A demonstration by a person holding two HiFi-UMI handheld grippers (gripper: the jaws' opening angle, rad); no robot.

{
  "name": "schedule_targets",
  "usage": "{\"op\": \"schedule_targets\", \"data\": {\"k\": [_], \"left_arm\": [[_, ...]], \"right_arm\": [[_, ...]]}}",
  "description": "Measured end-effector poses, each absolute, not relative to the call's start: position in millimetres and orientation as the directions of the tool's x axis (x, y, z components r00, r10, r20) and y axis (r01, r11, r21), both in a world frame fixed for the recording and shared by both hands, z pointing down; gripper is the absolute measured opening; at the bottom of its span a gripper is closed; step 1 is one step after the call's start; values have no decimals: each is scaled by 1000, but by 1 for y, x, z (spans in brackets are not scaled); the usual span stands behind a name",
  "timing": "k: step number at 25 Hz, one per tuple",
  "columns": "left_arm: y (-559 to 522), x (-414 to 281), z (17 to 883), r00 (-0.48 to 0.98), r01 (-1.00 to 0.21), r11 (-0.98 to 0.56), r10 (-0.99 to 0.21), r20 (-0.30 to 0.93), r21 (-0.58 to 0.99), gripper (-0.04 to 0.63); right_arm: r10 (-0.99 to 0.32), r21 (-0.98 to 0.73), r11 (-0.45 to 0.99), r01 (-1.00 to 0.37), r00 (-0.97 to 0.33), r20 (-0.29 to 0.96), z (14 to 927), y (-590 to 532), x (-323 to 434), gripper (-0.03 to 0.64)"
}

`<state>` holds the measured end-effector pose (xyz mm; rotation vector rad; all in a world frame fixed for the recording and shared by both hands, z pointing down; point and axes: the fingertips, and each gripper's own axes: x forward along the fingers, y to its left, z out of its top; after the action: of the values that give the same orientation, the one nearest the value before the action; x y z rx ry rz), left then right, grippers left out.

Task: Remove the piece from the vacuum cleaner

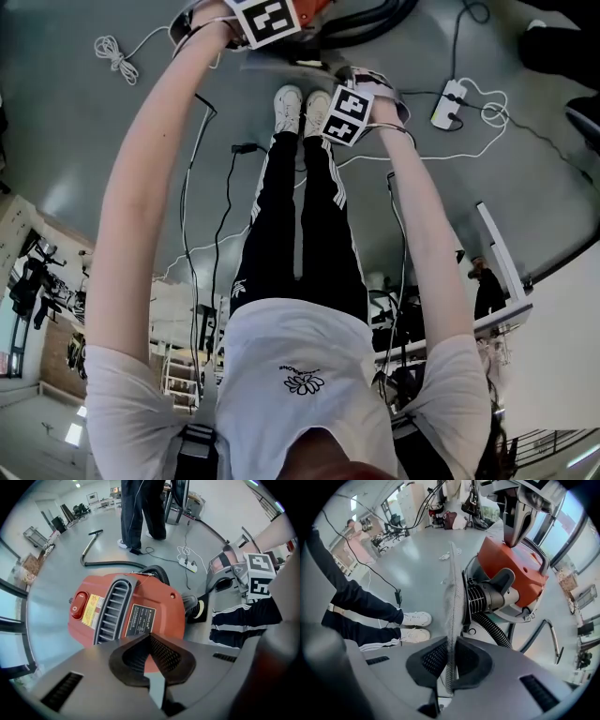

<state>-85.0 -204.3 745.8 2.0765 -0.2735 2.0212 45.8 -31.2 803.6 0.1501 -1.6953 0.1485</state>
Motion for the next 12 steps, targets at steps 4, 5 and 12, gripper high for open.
{"op": "schedule_targets", "data": {"k": [4,5,12], "left_arm": [[-204,-86,745,23,-294,-955,47,999,52,6],[-204,-86,745,21,-294,-954,52,998,56,6],[-204,-85,748,36,-308,-952,-11,999,0,6]], "right_arm": [[-14,-17,974,-225,-139,990,805,-28,44,23],[-14,-19,974,-226,-141,990,805,-26,43,23],[49,-74,984,-159,-153,987,801,13,29,23]]}}
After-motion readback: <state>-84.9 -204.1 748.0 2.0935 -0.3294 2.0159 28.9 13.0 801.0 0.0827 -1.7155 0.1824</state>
